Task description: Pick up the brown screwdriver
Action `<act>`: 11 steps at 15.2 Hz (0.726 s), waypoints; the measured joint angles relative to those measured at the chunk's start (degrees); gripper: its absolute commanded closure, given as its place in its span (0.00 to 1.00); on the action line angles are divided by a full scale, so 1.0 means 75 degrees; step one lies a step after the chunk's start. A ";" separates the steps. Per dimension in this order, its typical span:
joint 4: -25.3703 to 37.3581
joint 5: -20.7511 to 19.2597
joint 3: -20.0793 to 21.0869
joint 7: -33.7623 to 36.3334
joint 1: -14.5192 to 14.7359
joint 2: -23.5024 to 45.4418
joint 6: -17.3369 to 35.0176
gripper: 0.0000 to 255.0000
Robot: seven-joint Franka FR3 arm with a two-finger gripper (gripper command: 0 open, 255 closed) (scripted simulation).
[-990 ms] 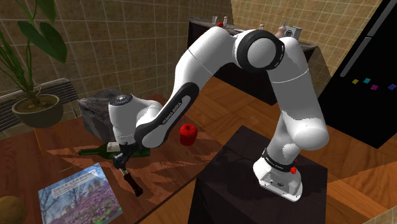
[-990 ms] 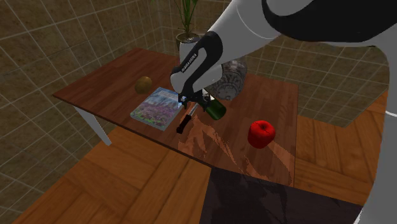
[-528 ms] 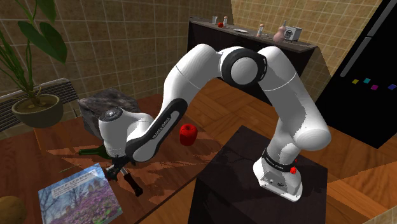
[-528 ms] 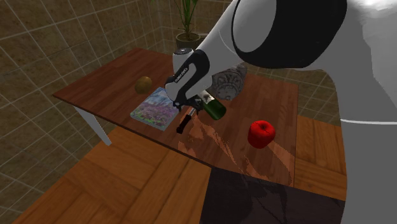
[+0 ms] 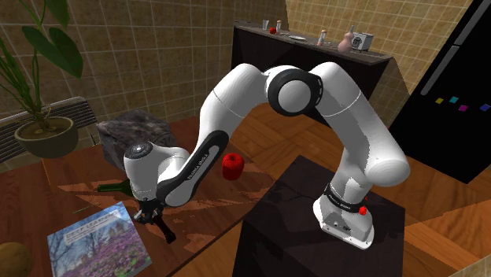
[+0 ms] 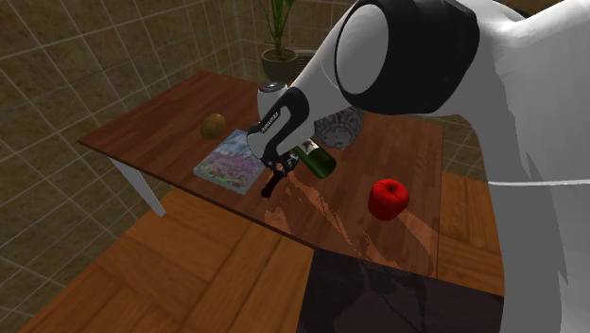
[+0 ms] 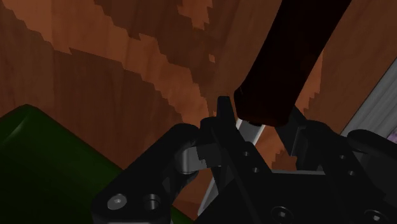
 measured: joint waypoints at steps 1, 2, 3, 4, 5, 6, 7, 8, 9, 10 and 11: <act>-0.0001 0.0000 -0.0002 -0.0001 -0.0002 0.0002 0.0002 1.00; 0.0001 0.0000 -0.0001 -0.0003 -0.0003 0.0003 0.0001 1.00; 0.0005 0.0001 0.0000 -0.0005 -0.0003 0.0005 -0.0004 1.00; 0.0009 0.0001 0.0001 -0.0007 -0.0002 0.0007 -0.0008 1.00; 0.0009 0.0001 0.0000 -0.0007 -0.0002 0.0007 -0.0008 1.00; 0.0007 0.0001 0.0000 -0.0005 -0.0002 0.0006 -0.0006 1.00; 0.0007 0.0001 0.0000 -0.0006 -0.0003 0.0006 -0.0006 1.00; -0.0004 -0.0002 -0.0003 0.0002 -0.0001 0.0001 0.0007 1.00; -0.0021 0.0007 0.0006 -0.0004 -0.0010 -0.0034 -0.0018 1.00; -0.0079 0.0017 0.0022 -0.0010 -0.0028 -0.0105 -0.0039 1.00; -0.0085 0.0033 0.0040 -0.0017 -0.0034 -0.0156 -0.0088 1.00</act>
